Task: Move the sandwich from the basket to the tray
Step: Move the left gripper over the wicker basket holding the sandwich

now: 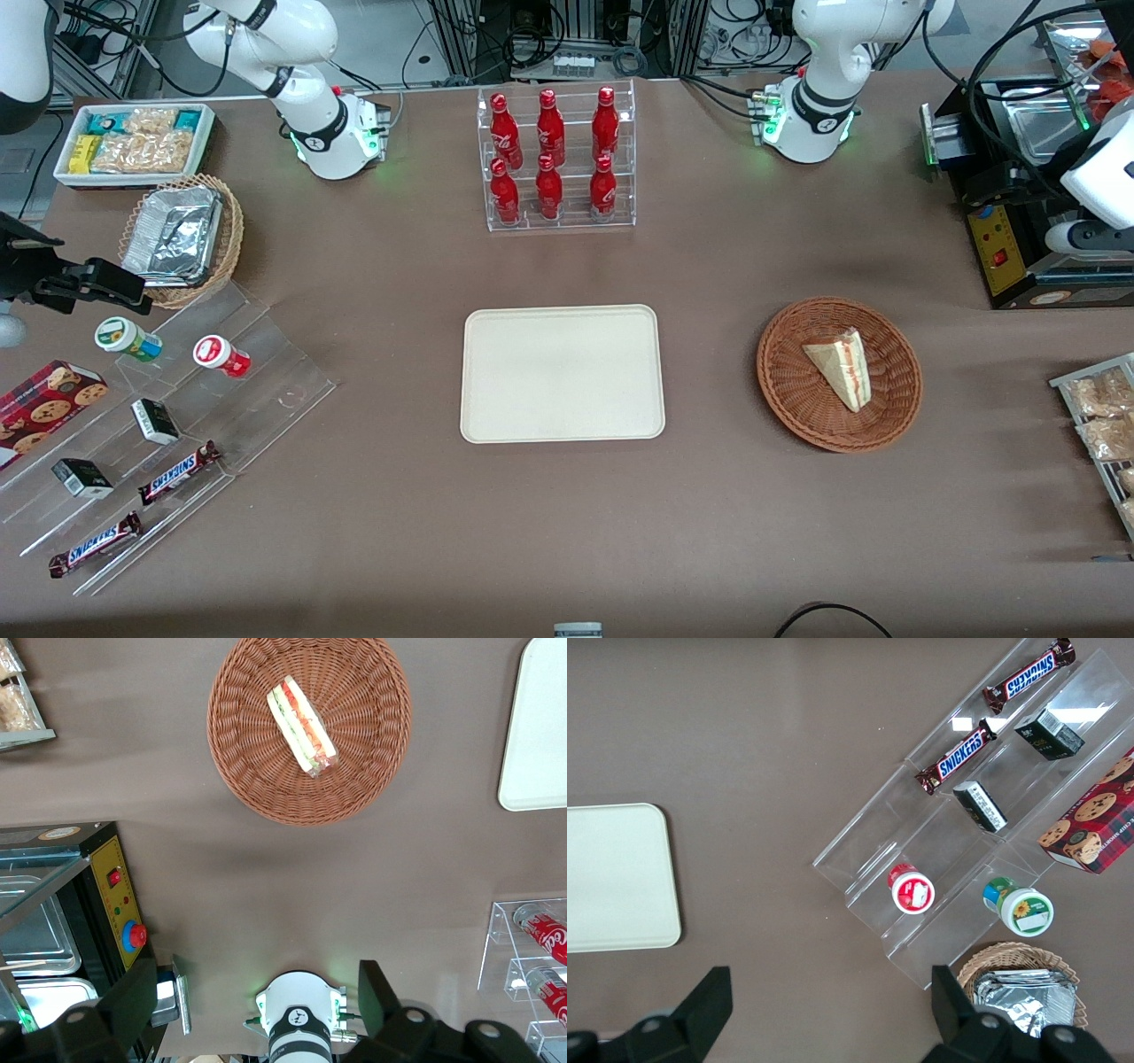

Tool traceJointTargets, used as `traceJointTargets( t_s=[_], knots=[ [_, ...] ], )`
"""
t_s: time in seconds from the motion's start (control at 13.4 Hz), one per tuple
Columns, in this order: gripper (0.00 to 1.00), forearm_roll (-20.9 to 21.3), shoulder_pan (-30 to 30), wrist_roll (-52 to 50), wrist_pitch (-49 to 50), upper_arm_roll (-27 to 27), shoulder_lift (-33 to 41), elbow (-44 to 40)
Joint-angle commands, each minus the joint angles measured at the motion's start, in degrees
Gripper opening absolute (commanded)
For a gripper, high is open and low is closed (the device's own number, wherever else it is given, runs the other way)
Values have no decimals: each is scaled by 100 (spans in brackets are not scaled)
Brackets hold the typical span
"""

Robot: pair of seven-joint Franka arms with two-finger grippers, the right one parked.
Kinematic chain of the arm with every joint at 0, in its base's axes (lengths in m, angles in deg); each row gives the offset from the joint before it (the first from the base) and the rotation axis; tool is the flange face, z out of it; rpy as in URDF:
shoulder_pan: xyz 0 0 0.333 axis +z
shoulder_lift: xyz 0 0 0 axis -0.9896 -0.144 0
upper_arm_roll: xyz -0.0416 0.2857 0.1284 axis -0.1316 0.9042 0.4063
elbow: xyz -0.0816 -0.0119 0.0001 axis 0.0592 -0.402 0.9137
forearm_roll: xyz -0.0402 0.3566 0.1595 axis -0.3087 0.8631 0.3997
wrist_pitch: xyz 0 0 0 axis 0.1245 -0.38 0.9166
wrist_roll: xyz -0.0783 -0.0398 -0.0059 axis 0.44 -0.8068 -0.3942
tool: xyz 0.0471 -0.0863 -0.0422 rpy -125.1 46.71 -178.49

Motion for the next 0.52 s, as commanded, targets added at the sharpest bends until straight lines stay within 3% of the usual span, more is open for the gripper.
traceJointTargets(
  t_s=[0.0, 0.45],
  knots=[
    [100, -28, 13, -14, 72, -12, -24, -142],
    [100, -80, 22, -32, -112, -3, -7, -37]
  ],
)
